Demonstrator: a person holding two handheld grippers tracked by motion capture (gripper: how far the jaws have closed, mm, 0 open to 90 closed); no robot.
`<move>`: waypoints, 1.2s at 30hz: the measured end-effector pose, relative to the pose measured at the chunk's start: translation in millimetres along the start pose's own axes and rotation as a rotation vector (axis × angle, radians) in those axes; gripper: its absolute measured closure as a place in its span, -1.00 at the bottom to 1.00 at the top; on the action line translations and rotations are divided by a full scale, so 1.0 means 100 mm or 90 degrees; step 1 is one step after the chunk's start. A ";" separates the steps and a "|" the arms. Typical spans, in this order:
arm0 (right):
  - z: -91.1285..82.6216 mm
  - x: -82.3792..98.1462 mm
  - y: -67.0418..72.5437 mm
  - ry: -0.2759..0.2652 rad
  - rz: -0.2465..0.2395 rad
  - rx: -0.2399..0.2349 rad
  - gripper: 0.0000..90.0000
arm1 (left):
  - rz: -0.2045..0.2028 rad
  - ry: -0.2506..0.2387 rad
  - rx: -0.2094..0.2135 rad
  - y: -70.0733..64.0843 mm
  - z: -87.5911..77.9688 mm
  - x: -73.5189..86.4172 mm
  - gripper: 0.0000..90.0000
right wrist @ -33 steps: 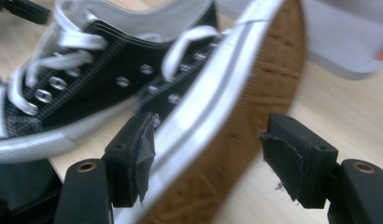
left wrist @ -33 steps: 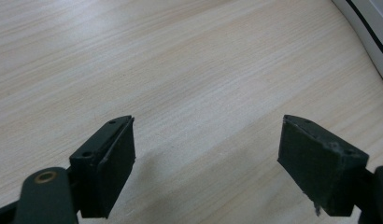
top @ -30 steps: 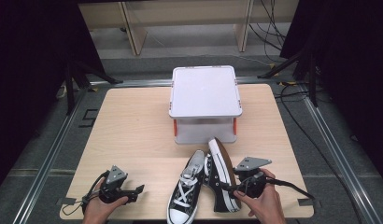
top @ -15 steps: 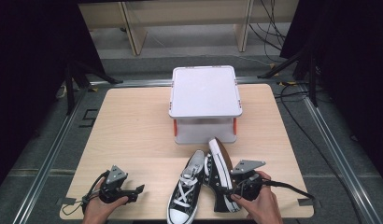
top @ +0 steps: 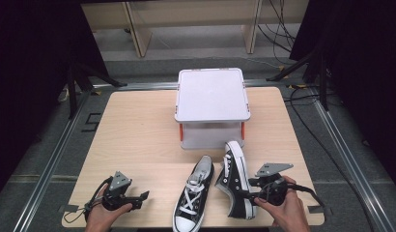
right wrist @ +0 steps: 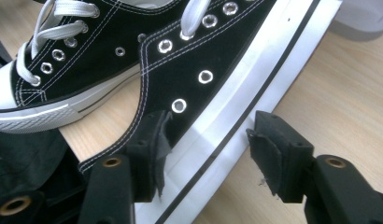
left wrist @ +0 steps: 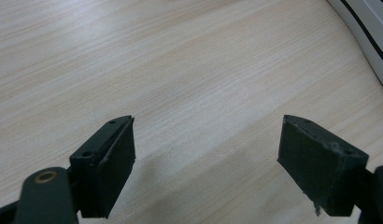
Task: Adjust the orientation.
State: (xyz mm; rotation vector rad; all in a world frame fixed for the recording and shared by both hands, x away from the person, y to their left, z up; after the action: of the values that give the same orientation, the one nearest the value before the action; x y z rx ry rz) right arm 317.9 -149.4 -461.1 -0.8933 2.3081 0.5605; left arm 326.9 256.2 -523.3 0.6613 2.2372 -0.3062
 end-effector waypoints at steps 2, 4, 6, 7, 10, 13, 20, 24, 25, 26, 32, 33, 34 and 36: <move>-0.03 0.01 -0.03 -0.010 0.003 0.001 0.12 | -0.012 0.003 0.000 -0.01 0.00 0.01 -0.59; -0.05 0.03 -0.05 -0.013 0.010 -0.010 0.16 | 0.009 0.002 0.000 0.01 -0.01 0.00 -0.59; -0.07 0.04 -0.05 -0.010 0.016 -0.022 0.28 | -0.005 0.000 0.001 0.00 0.00 0.00 -0.59; -0.07 0.04 -0.05 -0.010 0.016 -0.022 0.28 | -0.005 0.000 0.001 0.00 0.00 0.00 -0.59; -0.11 0.05 -0.07 -0.013 0.011 -0.015 0.38 | 0.000 -0.001 0.000 0.00 0.00 -0.01 -0.59; -0.12 0.06 -0.08 -0.013 0.020 -0.020 0.41 | -0.004 0.002 0.002 -0.01 0.00 0.00 -0.59; -0.18 0.09 -0.11 -0.012 0.010 -0.010 0.60 | -0.006 0.004 0.003 -0.02 -0.01 0.00 -0.59; -0.21 0.11 -0.15 -0.006 -0.001 -0.003 0.76 | -0.008 0.008 0.001 -0.02 -0.01 0.01 -0.59; -0.21 0.11 -0.15 -0.006 -0.001 -0.003 0.76 | -0.008 0.008 0.001 -0.02 -0.01 0.01 -0.59; -0.24 0.13 -0.19 -0.003 -0.001 0.012 0.84 | -0.008 0.003 0.002 -0.02 0.00 0.00 -0.59; -0.24 0.25 -0.37 -0.007 0.041 0.021 0.98 | -0.001 0.011 0.002 -0.02 0.01 0.00 -0.59; -0.24 0.29 -0.42 0.011 0.030 0.032 1.00 | -0.007 0.008 0.000 -0.03 0.01 -0.01 -0.59; -0.16 0.38 -0.47 0.022 0.066 0.022 1.00 | -0.005 0.004 0.004 -0.02 0.01 -0.01 -0.59; -0.14 0.41 -0.52 0.036 0.083 -0.007 0.99 | -0.003 0.001 0.006 -0.02 0.02 -0.01 -0.59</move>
State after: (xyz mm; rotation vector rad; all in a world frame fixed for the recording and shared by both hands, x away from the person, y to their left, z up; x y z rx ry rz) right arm 325.2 -211.7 -486.3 -0.7765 2.4289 0.6110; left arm 327.3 253.1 -523.3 0.6615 2.2411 -0.3188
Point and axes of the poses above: each handheld gripper's, and its own axes: z roughly forward along the jaws, x roughly out of its underside, y roughly to its left, the point moved 6 cm from there along z, roughly forward along the jaws, and after that the axes turned 1 degree about -y, right-handed, at the moved point
